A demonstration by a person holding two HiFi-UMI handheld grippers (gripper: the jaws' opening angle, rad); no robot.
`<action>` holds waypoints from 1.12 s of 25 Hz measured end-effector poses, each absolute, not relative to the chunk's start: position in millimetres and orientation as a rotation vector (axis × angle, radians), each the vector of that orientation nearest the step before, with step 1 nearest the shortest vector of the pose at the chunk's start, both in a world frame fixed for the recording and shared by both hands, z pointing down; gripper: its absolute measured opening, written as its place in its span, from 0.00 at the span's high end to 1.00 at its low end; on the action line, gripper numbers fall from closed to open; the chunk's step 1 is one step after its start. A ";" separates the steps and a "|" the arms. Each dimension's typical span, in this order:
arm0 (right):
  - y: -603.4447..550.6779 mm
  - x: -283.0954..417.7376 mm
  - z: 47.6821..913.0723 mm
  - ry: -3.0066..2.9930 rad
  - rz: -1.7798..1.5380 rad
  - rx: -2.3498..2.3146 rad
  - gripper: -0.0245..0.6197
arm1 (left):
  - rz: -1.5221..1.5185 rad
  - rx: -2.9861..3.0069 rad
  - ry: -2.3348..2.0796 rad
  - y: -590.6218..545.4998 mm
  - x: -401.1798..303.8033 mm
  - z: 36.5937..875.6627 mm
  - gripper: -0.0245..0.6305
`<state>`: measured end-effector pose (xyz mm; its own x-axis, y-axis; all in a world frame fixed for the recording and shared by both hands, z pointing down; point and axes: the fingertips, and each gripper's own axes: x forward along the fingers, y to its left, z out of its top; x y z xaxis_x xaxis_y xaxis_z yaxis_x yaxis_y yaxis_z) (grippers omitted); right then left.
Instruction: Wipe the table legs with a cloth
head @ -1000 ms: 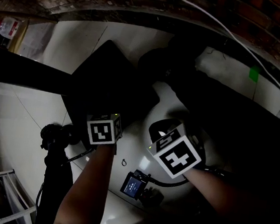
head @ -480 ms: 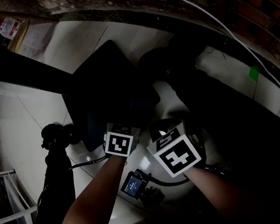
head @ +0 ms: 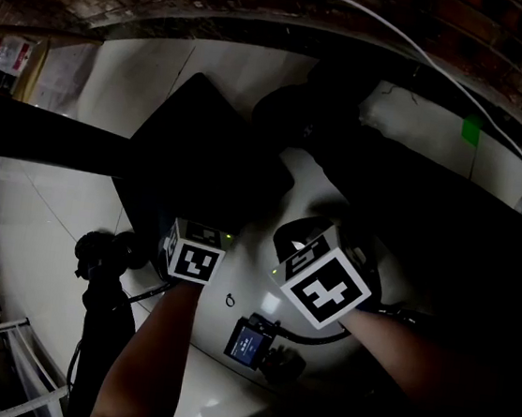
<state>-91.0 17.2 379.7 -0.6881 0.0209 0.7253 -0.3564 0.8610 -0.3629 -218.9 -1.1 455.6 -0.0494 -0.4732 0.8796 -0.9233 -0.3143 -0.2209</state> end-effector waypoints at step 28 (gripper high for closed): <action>26.1 -90.2 386.5 -2.236 0.624 0.202 0.96 | 1.780 1.836 -1.421 25.1 -205.2 464.4 0.83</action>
